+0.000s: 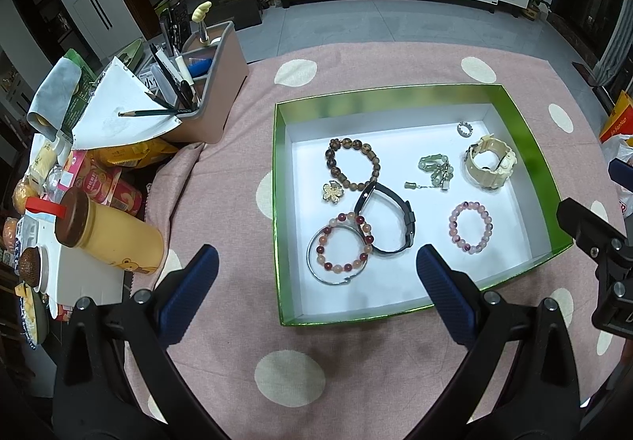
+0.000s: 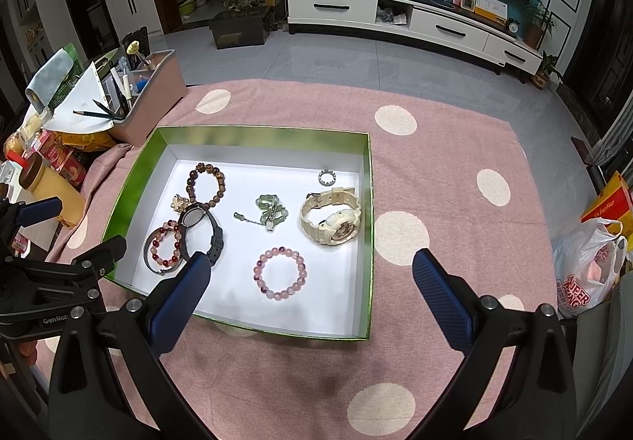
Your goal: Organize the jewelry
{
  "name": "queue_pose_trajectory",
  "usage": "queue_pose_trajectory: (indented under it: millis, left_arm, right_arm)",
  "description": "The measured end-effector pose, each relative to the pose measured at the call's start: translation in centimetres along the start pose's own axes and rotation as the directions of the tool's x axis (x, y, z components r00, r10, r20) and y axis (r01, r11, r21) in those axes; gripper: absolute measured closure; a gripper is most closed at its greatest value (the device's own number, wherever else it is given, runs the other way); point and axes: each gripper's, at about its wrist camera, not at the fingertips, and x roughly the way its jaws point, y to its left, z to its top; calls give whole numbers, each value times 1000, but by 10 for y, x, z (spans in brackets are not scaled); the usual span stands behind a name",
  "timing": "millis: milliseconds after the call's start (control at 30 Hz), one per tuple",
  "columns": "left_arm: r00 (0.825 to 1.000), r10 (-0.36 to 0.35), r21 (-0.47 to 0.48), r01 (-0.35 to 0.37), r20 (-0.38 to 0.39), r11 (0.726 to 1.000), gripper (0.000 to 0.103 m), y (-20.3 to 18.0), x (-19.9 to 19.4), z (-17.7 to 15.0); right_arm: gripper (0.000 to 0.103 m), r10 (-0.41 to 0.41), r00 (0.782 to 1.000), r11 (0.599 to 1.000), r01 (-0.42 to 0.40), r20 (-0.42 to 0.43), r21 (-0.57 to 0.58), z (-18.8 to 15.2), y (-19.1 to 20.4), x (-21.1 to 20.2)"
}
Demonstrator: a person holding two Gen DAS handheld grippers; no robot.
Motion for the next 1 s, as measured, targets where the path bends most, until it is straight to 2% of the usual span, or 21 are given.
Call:
queue_pose_trajectory:
  millis: [233,333,633,1000]
  left_arm:
    - [999,-28,-1,28,19,1000,2,0,-2,1]
    - [999,-10,4,9,34,1000,2,-1,-4,0]
    - [1000,15,4,-15,2,1000,2,-1,-1,0]
    - [1000,4,1,-4,2,1000,2,0,-3,-1]
  right_arm:
    - [1,2,1000,1000,-2,-1,2,-3,1,4]
    - [1,1,1000,1000,-1,-2,0,-3,1,5]
    - [1,5,1000,1000,-5,-2,3,-1,-2,2]
    - [1,4,1000,1000,-4,2,5,0,-2,0]
